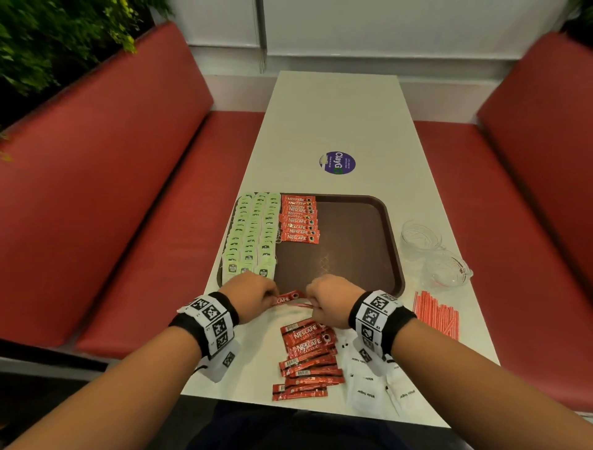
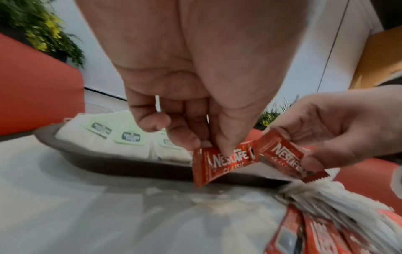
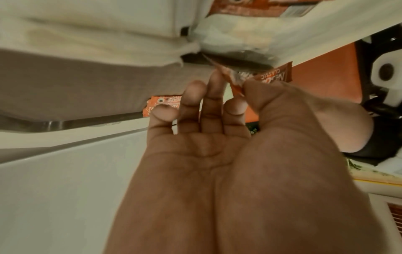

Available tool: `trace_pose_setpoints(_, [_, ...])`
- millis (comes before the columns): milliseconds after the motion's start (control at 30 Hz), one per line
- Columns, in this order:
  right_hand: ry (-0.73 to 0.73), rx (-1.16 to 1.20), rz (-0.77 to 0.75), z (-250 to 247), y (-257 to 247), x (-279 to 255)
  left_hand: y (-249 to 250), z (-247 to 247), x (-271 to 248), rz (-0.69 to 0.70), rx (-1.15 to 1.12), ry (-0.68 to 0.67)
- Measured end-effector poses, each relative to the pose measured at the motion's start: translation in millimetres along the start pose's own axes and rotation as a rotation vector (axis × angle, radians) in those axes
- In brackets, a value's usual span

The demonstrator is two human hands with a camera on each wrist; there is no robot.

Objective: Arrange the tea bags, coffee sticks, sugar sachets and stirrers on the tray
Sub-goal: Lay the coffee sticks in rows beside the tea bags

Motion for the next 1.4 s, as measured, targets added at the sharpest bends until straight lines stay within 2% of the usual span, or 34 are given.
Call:
trace_pose_setpoints(167, [0.081, 0.175, 0.092, -11, 19, 2, -8, -14, 6, -0.073, -0.081, 0.050])
trace_pose_setpoints(267, [0.182, 0.308, 0.166, -18, 31, 6, -7, -18, 12, -0.062, -0.099, 0.046])
trace_pose_setpoints(333, [0.231, 0.364, 0.148, -24, 32, 8, -5, -20, 17, -0.033, -0.083, 0.042])
trace_pose_setpoints(533, [0.273, 0.294, 0.045, -31, 28, 19, 18, -28, 35, 0.114, -0.103, 0.101])
trace_pose_setpoints(800, [0.321, 0.376, 0.139, -34, 52, 28, 15, -28, 72, 0.065, -0.118, 0.130])
trace_pose_setpoints(933, [0.315, 0.449, 0.272, -30, 69, 28, 1, -32, 105, -0.031, 0.042, 0.248])
trace_pose_setpoints(1167, [0.284, 0.480, 0.336, -28, 84, 28, -12, -7, 152, -0.131, 0.282, 0.023])
trace_pose_setpoints(1400, [0.299, 0.420, 0.338, -32, 91, 29, -23, -3, 169, -0.160, 0.330, 0.136])
Point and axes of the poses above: each hand's wrist, its own x-axis towards the middle knuckle, its own z-axis out of the palm, y = z × x, the point moved 5 cm from there along x, towards the middle knuckle, and after that the axes turned 12 degrees about y, right-handed, at the moved point
